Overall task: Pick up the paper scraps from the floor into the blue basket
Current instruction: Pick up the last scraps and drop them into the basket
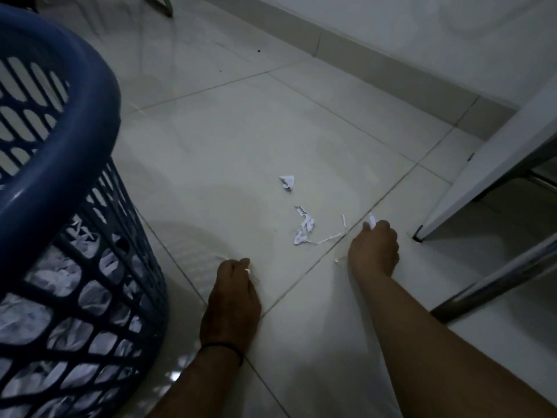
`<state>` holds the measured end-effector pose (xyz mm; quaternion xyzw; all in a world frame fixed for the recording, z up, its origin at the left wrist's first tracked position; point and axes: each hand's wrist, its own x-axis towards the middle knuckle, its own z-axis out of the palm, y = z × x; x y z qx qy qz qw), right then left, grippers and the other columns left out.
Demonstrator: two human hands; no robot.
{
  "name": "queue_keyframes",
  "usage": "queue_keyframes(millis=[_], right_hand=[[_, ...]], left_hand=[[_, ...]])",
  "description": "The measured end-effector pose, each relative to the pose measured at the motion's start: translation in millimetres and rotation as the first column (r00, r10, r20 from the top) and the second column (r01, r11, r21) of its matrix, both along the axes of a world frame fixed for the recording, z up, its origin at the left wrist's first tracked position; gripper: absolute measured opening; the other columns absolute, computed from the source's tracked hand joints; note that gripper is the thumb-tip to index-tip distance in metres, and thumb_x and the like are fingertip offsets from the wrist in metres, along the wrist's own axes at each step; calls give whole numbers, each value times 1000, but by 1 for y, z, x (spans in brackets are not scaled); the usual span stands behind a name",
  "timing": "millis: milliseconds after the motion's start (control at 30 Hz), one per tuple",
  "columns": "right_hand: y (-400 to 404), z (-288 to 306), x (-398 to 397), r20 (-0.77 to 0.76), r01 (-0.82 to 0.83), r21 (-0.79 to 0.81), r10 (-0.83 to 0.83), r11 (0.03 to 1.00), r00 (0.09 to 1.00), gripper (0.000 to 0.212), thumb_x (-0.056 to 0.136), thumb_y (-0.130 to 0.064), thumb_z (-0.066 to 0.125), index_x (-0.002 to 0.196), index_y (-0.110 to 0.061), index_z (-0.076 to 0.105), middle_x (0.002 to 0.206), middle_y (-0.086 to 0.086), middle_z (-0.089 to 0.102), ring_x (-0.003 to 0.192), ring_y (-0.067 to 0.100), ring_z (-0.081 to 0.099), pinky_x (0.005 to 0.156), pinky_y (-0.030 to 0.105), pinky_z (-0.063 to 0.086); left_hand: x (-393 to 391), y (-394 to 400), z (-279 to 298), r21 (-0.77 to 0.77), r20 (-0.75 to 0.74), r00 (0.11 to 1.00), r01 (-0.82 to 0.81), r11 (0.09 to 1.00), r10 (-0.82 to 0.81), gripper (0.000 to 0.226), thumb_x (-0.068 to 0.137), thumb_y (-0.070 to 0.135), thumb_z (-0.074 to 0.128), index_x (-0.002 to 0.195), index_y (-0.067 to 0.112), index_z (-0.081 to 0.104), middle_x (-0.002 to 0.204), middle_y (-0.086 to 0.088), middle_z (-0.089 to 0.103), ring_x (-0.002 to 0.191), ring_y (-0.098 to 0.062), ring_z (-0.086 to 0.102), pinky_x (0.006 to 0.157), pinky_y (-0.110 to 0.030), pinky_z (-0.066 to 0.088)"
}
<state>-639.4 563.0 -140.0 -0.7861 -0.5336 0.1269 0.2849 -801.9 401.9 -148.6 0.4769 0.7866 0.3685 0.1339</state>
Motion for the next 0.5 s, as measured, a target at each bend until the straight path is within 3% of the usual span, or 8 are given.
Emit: queue_keyframes(millis=[100, 167, 233, 300, 400, 500], right_hand=[[-8, 11, -12, -177, -96, 115, 115, 989, 977, 20, 97, -19, 39, 107, -7, 52, 104, 18, 61, 95, 33, 58, 73, 31, 41], [-13, 15, -20, -148, -218, 140, 238, 966, 960, 23, 96, -11, 39, 113, -9, 54, 105, 17, 62, 96, 32, 58, 74, 29, 40], [-16, 14, -29, -54, -328, 146, 338, 933, 939, 22, 95, -13, 40, 106, -9, 58, 101, 17, 60, 94, 33, 57, 71, 28, 37], [-17, 13, -39, 32, -379, 104, 378, 920, 925, 26, 94, -30, 43, 92, -8, 57, 95, 15, 56, 90, 35, 56, 69, 31, 38], [-13, 8, -48, 265, -385, -8, 374, 923, 889, 60, 81, -66, 45, 95, -8, 56, 99, 12, 55, 95, 33, 53, 78, 38, 42], [-12, -1, -55, 370, -382, -79, 383, 921, 846, 72, 74, -76, 43, 97, -9, 54, 101, 10, 54, 98, 30, 50, 81, 40, 40]], left_hand=[[0, 0, 0, 16, 41, 999, -9, 1000, 9, 37, 87, -7, 47, 121, 1, 58, 115, -19, 59, 103, -35, 60, 89, -37, 47], [0, 0, 0, 19, 36, 999, -23, 1000, 23, 35, 89, -4, 47, 121, 2, 58, 113, -19, 61, 102, -35, 60, 88, -34, 46], [0, -1, -1, 16, 22, 999, -30, 999, 30, 30, 89, 0, 44, 113, 0, 62, 107, -19, 63, 100, -35, 61, 88, -28, 41], [-1, -1, 0, 17, 13, 1000, -15, 1000, 15, 28, 84, 9, 41, 100, 4, 64, 96, -15, 63, 92, -32, 61, 81, -25, 38], [-1, -1, 0, 9, -1, 1000, 13, 1000, -13, 16, 84, 20, 40, 80, 14, 54, 79, -3, 53, 75, -24, 53, 68, -31, 41], [0, 1, -2, 46, -25, 1000, -12, 999, 13, 16, 87, 24, 42, 73, 18, 44, 73, 2, 44, 65, -18, 44, 60, -27, 35]])
